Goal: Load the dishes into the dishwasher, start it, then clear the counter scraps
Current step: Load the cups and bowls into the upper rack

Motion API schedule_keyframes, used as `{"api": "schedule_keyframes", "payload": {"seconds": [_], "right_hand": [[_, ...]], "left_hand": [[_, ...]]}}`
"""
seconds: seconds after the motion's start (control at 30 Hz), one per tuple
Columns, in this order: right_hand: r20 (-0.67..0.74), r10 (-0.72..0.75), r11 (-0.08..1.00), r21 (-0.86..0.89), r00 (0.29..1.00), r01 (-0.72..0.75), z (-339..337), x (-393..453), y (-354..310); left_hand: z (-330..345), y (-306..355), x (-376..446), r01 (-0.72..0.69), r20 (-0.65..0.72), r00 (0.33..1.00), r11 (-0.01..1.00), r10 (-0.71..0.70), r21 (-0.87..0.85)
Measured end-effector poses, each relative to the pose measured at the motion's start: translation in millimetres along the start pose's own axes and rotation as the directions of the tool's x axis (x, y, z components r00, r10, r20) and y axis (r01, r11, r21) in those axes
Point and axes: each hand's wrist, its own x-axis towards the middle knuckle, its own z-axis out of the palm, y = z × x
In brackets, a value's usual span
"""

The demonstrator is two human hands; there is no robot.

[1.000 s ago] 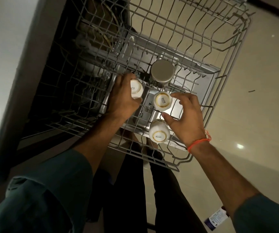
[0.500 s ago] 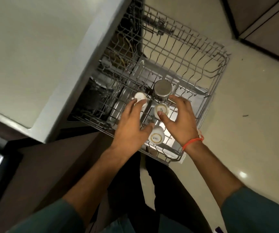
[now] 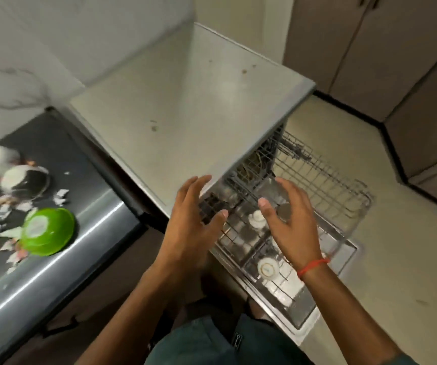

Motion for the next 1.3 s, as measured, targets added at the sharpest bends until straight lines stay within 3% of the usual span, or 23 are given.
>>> {"api": "schedule_keyframes", "payload": {"seconds": [0.23, 0.63, 1.07, 1.3], "right_hand": [[0.164, -0.226, 0.973, 0.095, 0.960, 0.212, 61.5, 12.3, -100.7], [0.396, -0.473, 0.881, 0.193, 0.787, 0.432, 251.9, -3.3, -227.7], [0.717, -0.454, 0.843, 0.152, 0.529, 0.517, 397.4, -17.4, -288.6], [0.756, -0.411, 0.842, 0.103, 0.508, 0.529, 409.2, -15.4, -291.8]], "left_hand": [[-94.8, -24.7, -34.1, 0.052, -0.257, 0.964, 0.997, -0.066, -0.063], [-250.5, -161.9, -89.6, 0.154, -0.556, 0.784, 0.955, -0.275, -0.255], [-368.3, -321.2, -40.5, 0.510, -0.591, 0.613, 0.834, -0.523, -0.209], [-389.2, -366.9, 1.9, 0.594, -0.468, 0.670, 0.794, -0.576, -0.126]]}}
